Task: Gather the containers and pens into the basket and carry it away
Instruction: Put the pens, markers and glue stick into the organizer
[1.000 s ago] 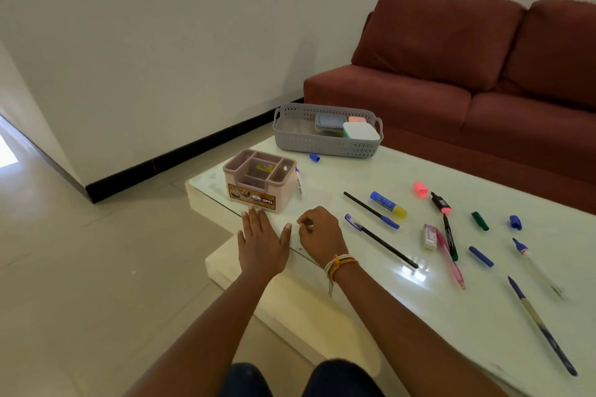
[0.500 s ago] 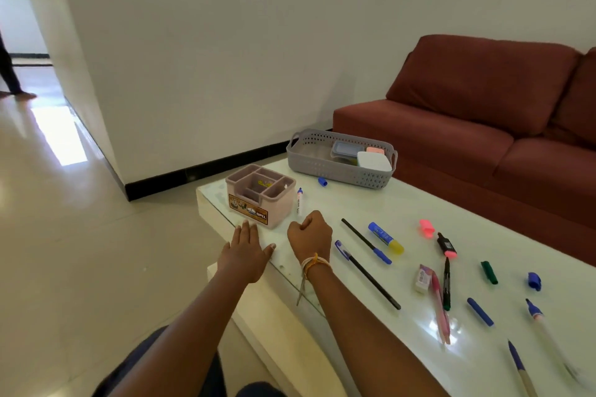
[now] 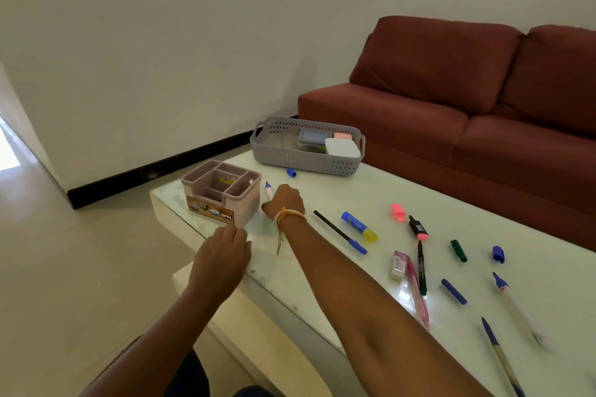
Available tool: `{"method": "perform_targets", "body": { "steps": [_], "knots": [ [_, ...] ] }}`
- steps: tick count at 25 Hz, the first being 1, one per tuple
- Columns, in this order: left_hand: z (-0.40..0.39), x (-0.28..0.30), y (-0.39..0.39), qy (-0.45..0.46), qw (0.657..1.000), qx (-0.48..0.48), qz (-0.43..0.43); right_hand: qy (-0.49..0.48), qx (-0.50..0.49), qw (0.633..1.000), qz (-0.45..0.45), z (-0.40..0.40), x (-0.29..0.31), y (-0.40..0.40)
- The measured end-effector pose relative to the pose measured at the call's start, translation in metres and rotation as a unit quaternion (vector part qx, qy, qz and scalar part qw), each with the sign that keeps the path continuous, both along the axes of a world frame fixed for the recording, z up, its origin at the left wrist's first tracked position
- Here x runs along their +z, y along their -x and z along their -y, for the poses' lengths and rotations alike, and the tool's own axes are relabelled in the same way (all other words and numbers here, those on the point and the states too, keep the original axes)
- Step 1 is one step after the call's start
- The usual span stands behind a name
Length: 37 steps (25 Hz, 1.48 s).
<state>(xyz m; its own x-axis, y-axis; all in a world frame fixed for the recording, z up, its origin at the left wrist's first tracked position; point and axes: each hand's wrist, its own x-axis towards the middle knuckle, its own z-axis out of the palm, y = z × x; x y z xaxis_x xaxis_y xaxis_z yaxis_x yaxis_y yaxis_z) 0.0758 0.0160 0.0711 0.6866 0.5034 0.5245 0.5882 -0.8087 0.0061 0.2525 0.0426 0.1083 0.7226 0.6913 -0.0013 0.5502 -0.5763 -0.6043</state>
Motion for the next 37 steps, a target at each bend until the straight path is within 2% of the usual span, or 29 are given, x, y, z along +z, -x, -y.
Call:
{"method": "perform_targets", "body": {
  "steps": [2,4,5,7,8,9,11,13,14,16,18,22,24,25,26,27,29,31,34,37],
  "knots": [
    [0.004,0.007,-0.031,0.102,0.989,-0.076,0.080,-0.039,-0.017,0.998,-0.053,0.004,0.013,-0.017],
    [0.001,0.021,-0.083,0.245,0.948,-0.066,0.191,-0.066,-0.039,0.994,-0.078,0.013,0.030,-0.041],
    [-0.001,0.026,-0.110,0.323,0.911,-0.040,0.252,-0.058,-0.043,0.994,-0.080,0.018,0.036,-0.056],
    [-0.010,0.034,-0.153,0.475,0.809,0.014,0.347,-0.013,-0.014,0.996,-0.083,0.030,0.045,-0.080],
    [-0.017,0.036,-0.168,0.536,0.758,0.023,0.371,0.012,0.016,0.995,-0.093,0.035,0.047,-0.088],
    [-0.027,0.035,-0.180,0.578,0.722,0.029,0.378,0.034,0.052,0.992,-0.106,0.038,0.047,-0.094],
    [-0.051,0.028,-0.199,0.623,0.679,0.031,0.387,0.069,0.108,0.983,-0.133,0.032,0.044,-0.107],
    [-0.066,0.023,-0.209,0.639,0.644,0.046,0.419,0.042,0.095,0.985,-0.139,0.015,0.040,-0.118],
    [-0.070,0.020,-0.211,0.631,0.644,0.061,0.429,-0.005,0.056,0.991,-0.119,0.002,0.037,-0.126],
    [-0.075,0.011,-0.215,0.584,0.684,0.071,0.432,-0.075,0.006,0.996,-0.038,-0.026,0.028,-0.136],
    [-0.072,0.005,-0.215,0.549,0.710,0.063,0.437,-0.042,0.045,0.998,0.012,-0.047,0.020,-0.134],
    [-0.072,0.008,-0.210,0.538,0.718,0.041,0.440,0.056,0.063,0.992,0.091,-0.063,0.008,-0.131],
    [-0.068,0.009,-0.205,0.543,0.714,0.002,0.441,-0.013,0.035,0.999,0.017,-0.053,0.009,-0.131],
    [-0.064,0.010,-0.200,0.537,0.724,-0.020,0.432,-0.088,-0.002,0.994,-0.069,-0.042,0.010,-0.130],
    [-0.060,0.011,-0.197,0.527,0.740,-0.040,0.415,-0.173,-0.041,0.970,-0.167,-0.028,0.012,-0.129],
    [-0.056,0.011,-0.194,0.516,0.755,-0.059,0.399,-0.252,-0.067,0.931,-0.254,-0.010,0.014,-0.128],
    [-0.050,0.011,-0.189,0.489,0.782,-0.111,0.370,-0.357,-0.076,0.860,-0.357,0.022,0.017,-0.131],
    [-0.042,0.011,-0.184,0.464,0.812,-0.160,0.315,-0.413,-0.055,0.810,-0.414,0.045,0.020,-0.129],
    [-0.034,0.009,-0.178,0.439,0.837,-0.169,0.281,-0.457,-0.052,0.764,-0.452,0.061,0.022,-0.121],
    [-0.032,0.008,-0.176,0.435,0.835,-0.172,0.289,-0.471,-0.042,0.763,-0.440,0.063,0.023,-0.108]
  ]
}}
